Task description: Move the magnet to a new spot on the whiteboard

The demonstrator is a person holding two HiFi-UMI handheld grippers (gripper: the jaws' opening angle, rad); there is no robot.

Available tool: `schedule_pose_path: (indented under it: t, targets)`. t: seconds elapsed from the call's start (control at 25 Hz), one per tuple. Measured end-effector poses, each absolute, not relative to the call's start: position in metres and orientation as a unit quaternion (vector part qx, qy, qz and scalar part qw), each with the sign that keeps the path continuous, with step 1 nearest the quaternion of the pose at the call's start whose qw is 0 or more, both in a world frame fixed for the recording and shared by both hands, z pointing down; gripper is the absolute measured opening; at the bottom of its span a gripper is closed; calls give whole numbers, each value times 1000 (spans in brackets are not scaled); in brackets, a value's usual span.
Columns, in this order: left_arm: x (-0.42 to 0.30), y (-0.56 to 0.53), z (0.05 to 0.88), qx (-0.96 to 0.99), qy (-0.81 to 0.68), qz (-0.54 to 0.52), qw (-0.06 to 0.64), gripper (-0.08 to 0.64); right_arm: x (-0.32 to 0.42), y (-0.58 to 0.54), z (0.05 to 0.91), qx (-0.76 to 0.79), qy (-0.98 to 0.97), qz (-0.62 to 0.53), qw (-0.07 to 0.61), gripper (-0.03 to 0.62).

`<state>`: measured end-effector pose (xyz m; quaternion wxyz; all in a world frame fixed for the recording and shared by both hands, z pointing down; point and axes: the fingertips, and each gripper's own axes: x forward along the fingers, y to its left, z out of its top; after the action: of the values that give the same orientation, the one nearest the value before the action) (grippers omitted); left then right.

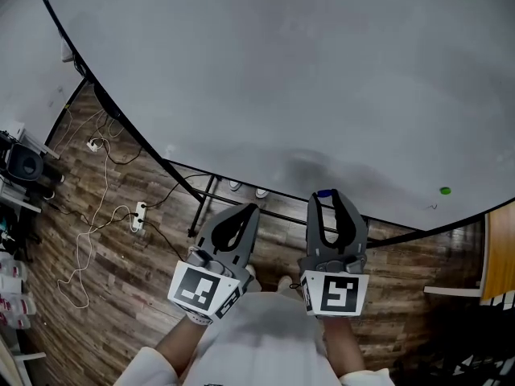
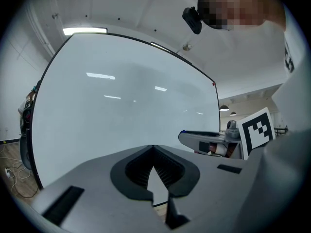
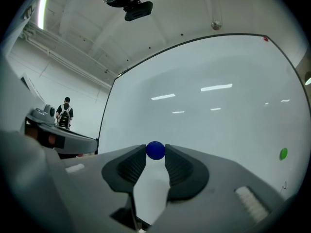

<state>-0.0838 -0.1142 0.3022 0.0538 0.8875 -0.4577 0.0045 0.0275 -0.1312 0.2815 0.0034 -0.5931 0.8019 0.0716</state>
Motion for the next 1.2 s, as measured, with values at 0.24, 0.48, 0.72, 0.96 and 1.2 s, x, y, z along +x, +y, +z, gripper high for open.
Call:
schedule_pose_path:
  t: [0.24,0.48,0.72,0.96,1.2]
  targets:
    - [-106,-130,304,888,-456,7,52,6,-1,-147,275,-589,804,80,14,130]
    - [-126,-156,304,891,-452,7,50,6,-25,-174,274,-592,802,81,13,130]
    - [-133,-176,309,899,-435,10,54,6,-37,-197,277,-603,794,79,13,130]
    - [-147,-207,311,900,-431,6,59,6,-51,-229,276,-608,789,80,9,130]
    - [-157,-210,313,897,-438,3,62,6,-56,-239,283,-619,780,91,-14,130]
